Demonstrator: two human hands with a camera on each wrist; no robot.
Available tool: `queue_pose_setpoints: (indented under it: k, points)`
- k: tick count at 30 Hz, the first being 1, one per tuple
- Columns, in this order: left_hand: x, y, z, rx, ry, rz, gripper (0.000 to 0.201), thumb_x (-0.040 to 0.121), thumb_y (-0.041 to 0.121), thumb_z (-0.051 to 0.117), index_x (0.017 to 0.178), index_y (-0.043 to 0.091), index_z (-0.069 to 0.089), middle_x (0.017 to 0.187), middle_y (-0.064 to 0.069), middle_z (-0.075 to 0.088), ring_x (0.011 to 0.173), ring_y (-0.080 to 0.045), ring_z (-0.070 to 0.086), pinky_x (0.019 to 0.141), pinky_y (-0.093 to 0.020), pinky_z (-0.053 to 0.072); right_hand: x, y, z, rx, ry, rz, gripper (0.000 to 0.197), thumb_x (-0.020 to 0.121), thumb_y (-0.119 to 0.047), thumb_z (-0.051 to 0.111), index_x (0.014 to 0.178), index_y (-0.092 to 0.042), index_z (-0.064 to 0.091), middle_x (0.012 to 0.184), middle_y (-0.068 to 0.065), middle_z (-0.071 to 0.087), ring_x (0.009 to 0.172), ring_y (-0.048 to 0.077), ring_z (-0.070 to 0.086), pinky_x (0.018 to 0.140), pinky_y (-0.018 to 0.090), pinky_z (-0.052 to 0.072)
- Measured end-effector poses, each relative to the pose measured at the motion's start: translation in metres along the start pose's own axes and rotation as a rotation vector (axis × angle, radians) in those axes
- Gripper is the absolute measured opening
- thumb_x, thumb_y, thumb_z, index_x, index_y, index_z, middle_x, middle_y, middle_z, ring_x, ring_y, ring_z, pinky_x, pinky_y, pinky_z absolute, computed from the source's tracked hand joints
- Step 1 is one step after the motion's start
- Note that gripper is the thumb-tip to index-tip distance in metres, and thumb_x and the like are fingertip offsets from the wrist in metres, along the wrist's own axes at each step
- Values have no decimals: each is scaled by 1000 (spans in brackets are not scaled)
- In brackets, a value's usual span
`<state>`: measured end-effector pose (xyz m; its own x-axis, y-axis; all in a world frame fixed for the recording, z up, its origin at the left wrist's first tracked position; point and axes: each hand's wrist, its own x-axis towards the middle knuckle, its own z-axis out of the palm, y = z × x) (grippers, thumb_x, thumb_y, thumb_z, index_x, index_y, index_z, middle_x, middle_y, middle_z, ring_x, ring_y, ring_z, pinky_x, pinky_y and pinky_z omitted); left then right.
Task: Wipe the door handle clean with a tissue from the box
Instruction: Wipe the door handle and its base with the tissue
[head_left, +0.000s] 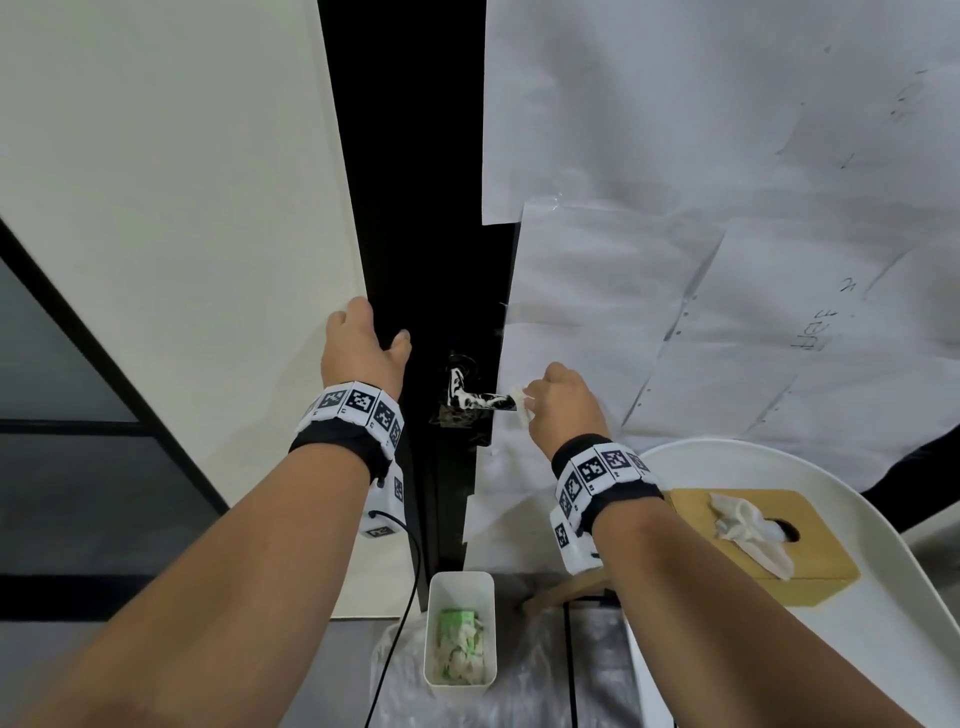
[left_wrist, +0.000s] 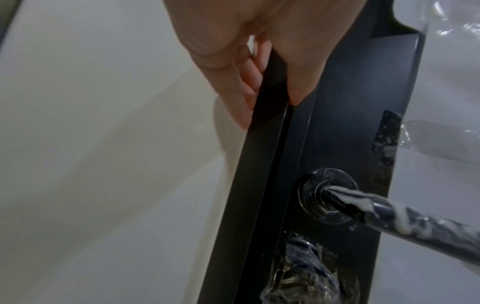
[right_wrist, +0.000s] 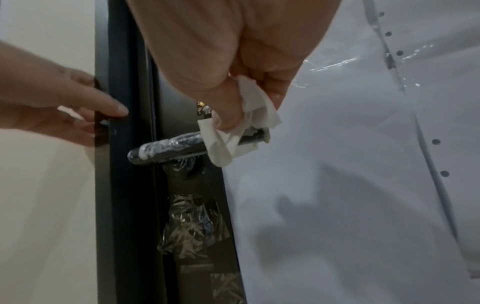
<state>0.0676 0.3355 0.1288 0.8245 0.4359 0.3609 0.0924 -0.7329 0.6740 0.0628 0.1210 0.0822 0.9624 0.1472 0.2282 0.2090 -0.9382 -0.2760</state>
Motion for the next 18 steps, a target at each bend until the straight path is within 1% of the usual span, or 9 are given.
queue_pose_setpoints:
  k: [2, 4, 7, 8, 10, 12, 15, 16, 18]
  points:
    - [0, 0, 0, -2, -3, -11, 29, 86, 26, 64, 92, 7, 44, 90, -6, 43, 63, -23, 41, 57, -30, 32, 1, 3, -5, 49, 23, 52, 22, 93, -7, 49, 100, -2, 69, 101, 12, 53, 94, 30, 54, 68, 32, 43]
    - [0, 1, 0, -2, -2, -18, 29, 86, 26, 64, 91, 8, 42, 90, -6, 43, 62, -22, 40, 57, -30, 31, 0, 5, -7, 71, 47, 74, 21, 94, -8, 50, 102, -4, 69, 103, 13, 52, 98, 30, 53, 71, 31, 44]
    - [0, 1, 0, 2, 7, -13, 30, 86, 26, 65, 87, 11, 39, 88, -6, 44, 60, -21, 39, 55, -29, 30, -6, 1, -5, 138, 7, 87, 18, 95, -11, 52, 104, -1, 63, 110, 14, 49, 106, 29, 49, 81, 42, 50]
    - [0, 0, 1, 1, 8, -12, 31, 86, 26, 65, 87, 11, 38, 88, -6, 44, 59, -21, 39, 55, -29, 30, -7, 0, -3, 118, -12, 77, 19, 95, -12, 51, 103, -1, 64, 111, 13, 48, 106, 29, 49, 81, 42, 50]
    - [0, 0, 1, -1, 9, -15, 32, 86, 27, 65, 86, 11, 38, 88, -6, 44, 56, -17, 36, 56, -29, 30, -2, 1, -1, 40, -41, 56, 20, 95, -11, 49, 97, 0, 66, 107, 12, 47, 100, 30, 50, 73, 37, 46]
    - [0, 0, 1, 4, 8, -17, 32, 86, 27, 66, 86, 11, 38, 88, -6, 44, 56, -17, 36, 56, -29, 30, 4, 3, -2, 46, -45, 94, 19, 93, -8, 49, 87, 1, 66, 103, 12, 48, 94, 31, 52, 70, 34, 43]
    - [0, 0, 0, 14, 3, -11, 31, 86, 27, 66, 88, 9, 41, 89, -7, 45, 61, -22, 40, 57, -30, 31, 9, 6, -3, 90, -48, 197, 17, 90, -3, 51, 88, 0, 67, 103, 12, 47, 92, 31, 54, 75, 37, 50]
    - [0, 0, 0, 14, 2, -8, 31, 86, 27, 66, 88, 8, 41, 89, -7, 45, 62, -22, 40, 57, -30, 31, 8, 6, -3, 92, -47, 214, 18, 90, -4, 50, 88, -1, 67, 104, 13, 47, 91, 31, 54, 76, 38, 51]
    - [0, 0, 0, 13, 2, -6, 31, 86, 27, 66, 87, 9, 40, 88, -6, 45, 61, -21, 39, 56, -29, 30, 7, 8, -3, 73, -41, 217, 17, 90, -4, 49, 88, -1, 66, 103, 13, 47, 90, 31, 54, 75, 37, 50]
